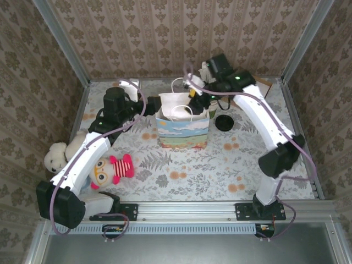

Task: Pack the takeout coffee

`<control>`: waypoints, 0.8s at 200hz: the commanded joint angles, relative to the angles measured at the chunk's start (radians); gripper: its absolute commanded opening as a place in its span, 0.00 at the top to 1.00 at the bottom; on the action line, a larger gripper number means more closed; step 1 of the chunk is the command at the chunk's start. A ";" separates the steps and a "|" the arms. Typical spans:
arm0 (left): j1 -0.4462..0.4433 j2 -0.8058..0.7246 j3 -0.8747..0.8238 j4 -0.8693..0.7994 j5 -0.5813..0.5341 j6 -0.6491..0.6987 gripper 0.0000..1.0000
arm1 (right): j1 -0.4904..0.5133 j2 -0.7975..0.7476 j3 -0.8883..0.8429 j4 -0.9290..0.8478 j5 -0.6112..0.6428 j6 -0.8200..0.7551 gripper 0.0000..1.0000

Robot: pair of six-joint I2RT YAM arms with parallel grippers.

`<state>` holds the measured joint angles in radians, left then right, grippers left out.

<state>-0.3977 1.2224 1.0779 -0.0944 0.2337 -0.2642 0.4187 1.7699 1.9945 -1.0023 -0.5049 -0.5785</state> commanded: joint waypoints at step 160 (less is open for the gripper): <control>-0.045 0.031 -0.006 -0.067 0.168 -0.168 0.36 | -0.034 0.030 -0.002 0.019 0.195 -0.070 0.95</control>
<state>-0.4324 1.2396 1.0767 -0.1589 0.3611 -0.3588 0.3771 1.8259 1.9667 -0.9260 -0.3279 -0.6106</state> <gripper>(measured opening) 0.678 0.082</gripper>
